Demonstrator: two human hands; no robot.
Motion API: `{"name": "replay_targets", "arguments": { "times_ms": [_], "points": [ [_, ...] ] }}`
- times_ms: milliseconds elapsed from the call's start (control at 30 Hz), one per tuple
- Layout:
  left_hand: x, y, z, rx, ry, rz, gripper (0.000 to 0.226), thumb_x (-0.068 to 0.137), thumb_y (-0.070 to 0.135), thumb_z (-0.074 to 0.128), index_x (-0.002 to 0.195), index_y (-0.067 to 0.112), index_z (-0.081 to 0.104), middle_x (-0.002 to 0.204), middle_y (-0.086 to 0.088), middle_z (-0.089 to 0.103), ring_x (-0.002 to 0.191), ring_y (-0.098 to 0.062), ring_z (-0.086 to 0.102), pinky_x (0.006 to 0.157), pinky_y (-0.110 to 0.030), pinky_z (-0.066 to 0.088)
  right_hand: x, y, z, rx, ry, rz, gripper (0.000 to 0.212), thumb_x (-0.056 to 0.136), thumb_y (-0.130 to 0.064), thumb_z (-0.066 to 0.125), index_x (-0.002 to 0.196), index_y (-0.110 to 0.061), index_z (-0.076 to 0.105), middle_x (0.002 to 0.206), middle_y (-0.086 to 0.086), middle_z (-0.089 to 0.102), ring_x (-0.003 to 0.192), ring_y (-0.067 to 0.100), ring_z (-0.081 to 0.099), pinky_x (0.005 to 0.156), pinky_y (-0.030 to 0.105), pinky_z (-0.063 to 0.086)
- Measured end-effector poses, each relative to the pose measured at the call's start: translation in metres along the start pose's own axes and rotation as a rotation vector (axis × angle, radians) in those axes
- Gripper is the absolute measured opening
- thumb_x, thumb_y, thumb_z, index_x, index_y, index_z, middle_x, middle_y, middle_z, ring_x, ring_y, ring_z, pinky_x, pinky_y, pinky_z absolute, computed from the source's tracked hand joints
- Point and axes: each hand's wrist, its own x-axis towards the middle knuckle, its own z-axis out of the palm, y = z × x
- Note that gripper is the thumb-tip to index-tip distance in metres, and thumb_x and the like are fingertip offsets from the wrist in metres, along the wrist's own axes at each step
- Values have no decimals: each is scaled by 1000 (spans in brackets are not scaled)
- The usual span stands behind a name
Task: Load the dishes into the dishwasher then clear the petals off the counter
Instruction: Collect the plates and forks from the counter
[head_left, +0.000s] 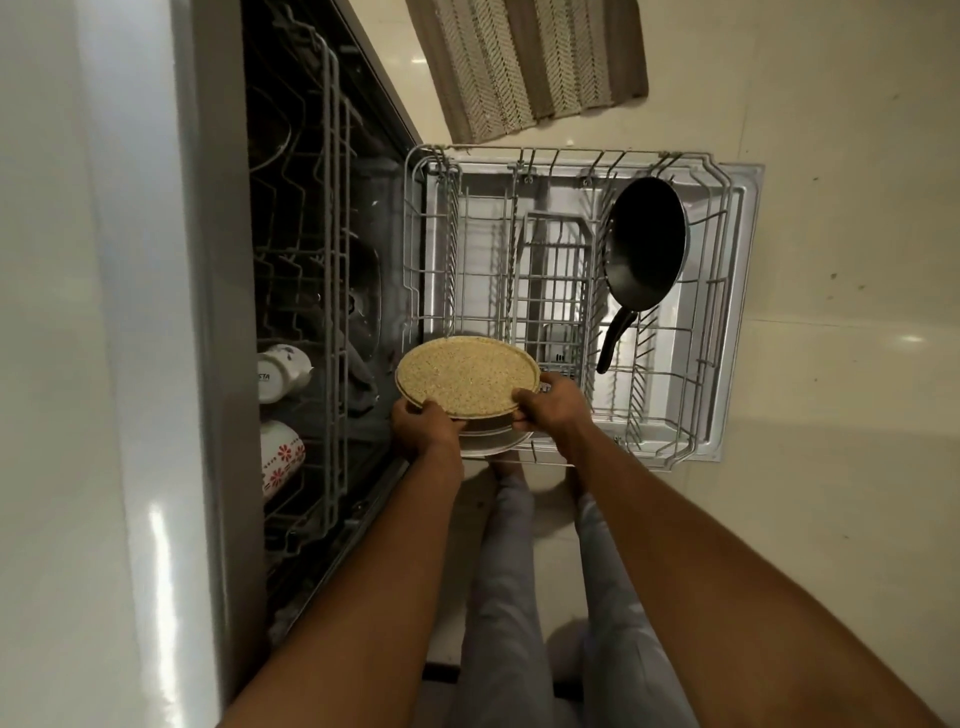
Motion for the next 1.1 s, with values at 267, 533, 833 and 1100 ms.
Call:
{"name": "replay_targets", "arguments": {
  "times_ms": [267,533,833,1100],
  "points": [
    [-19,17,10,-115,-148,-110,54,95,-20,35,145,-2,46,117,-39,60,102,-48,68,89,-42,58,12,-14,10,-7,39,8,58,103,0,57,153,5,29,79,16,65,61,19,65,59,32,61],
    [-28,20,9,-33,-187,-95,44,97,-12,37,139,-6,50,108,-28,66,92,-41,71,88,-43,60,11,-22,8,-104,-19,26,43,99,8,58,140,11,45,77,16,65,63,19,65,53,26,59],
    [-63,13,-1,401,-328,171,22,92,-1,50,91,19,61,81,-12,66,81,-37,70,77,-56,61,-21,-4,-13,-336,131,-149,19,99,-1,54,116,-4,63,91,16,72,72,23,69,68,37,63],
    [-157,49,-34,800,-555,390,15,94,5,53,97,9,67,105,-18,70,100,-34,66,82,-37,54,-108,2,-58,-618,101,-274,18,101,-10,58,115,-9,69,105,9,73,89,23,69,85,37,60]
  ]
}}
